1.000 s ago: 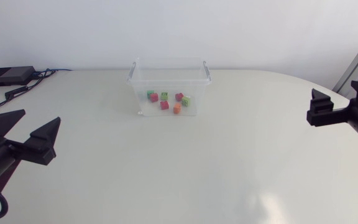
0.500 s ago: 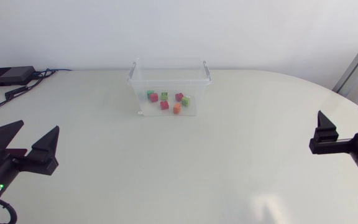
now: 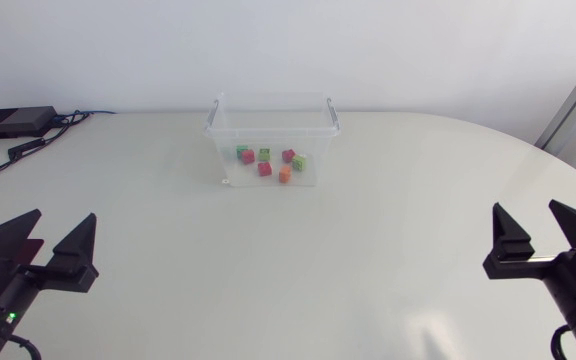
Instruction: Place the duplo bricks in the container
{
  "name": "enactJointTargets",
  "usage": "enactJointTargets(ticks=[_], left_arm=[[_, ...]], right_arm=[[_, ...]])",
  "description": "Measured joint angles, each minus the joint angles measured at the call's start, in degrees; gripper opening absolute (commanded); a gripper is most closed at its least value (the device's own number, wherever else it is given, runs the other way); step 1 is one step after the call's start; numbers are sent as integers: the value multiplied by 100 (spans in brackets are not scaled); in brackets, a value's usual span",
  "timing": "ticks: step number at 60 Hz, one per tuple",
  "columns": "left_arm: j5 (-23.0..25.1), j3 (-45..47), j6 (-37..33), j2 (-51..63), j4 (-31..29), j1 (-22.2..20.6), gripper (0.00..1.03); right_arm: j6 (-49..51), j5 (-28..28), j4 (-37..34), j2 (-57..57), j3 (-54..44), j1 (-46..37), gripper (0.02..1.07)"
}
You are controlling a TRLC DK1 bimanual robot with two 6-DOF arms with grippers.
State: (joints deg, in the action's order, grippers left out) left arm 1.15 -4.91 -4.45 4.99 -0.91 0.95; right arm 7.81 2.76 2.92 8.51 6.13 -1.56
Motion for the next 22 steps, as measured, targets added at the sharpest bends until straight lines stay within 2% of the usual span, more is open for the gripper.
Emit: enactJointTargets(ticks=[22], left_arm=[[-66,358,299,-461,0,-59,100]], right_arm=[[-614,-258,-273,-800,-498,116,96]])
